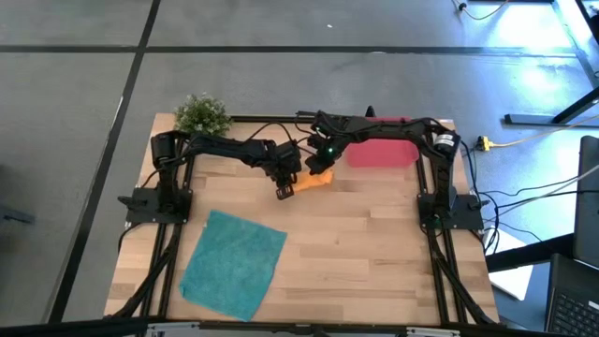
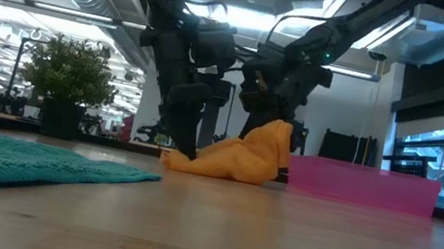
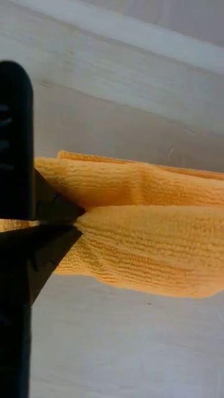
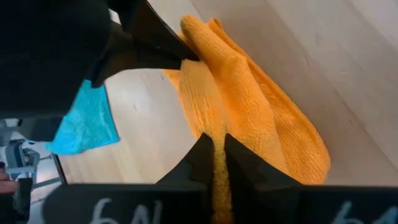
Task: Roll microfiber towels into tight, uniform cylinder then place into a basket
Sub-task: Fold the orange microfiber towel
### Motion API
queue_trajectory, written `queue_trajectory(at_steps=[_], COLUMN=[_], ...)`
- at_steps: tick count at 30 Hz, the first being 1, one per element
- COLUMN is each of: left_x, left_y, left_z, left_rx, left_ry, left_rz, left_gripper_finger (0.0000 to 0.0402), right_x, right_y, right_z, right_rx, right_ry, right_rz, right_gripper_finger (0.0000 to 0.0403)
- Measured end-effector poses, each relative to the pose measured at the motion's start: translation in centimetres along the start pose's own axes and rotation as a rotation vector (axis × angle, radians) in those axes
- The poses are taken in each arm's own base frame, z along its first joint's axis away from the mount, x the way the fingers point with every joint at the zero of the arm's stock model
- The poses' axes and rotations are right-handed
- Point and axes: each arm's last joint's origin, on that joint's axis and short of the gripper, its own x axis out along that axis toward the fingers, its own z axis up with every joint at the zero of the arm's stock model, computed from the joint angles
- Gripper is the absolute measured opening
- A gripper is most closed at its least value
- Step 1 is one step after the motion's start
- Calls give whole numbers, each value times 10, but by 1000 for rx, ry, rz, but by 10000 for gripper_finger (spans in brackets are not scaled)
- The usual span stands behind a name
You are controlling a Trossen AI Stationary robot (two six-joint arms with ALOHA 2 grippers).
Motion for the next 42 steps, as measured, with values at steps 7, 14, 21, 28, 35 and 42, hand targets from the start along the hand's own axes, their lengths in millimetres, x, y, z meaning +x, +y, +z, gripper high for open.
queue_trajectory(at_steps=[7, 14, 21, 28, 35, 42], left_x=[1, 1, 1, 1, 1, 1], left_y=[0, 0, -1, -1, 0, 0], left_z=[-3, -3, -3, -3, -3, -3], left_rx=[-5, -5, -3, -3, -7, -11], left_ry=[29, 30, 28, 30, 29, 29], left_rz=[-9, -20, -22, -30, -39, -54], left_gripper_finger=[0, 0, 0, 0, 0, 0], right_x=[4, -11, -44, -36, -9, 9], right_y=[-6, -12, 10, 52, 60, 51], right_z=[1, 6, 0, -22, -24, -17], right_rx=[7, 4, -169, -444, -628, -651], right_ry=[-3, -20, -68, -12, -24, -36], right_rz=[-41, 40, 57, 36, -131, -188], right_gripper_finger=[96, 137, 124, 122, 122, 122])
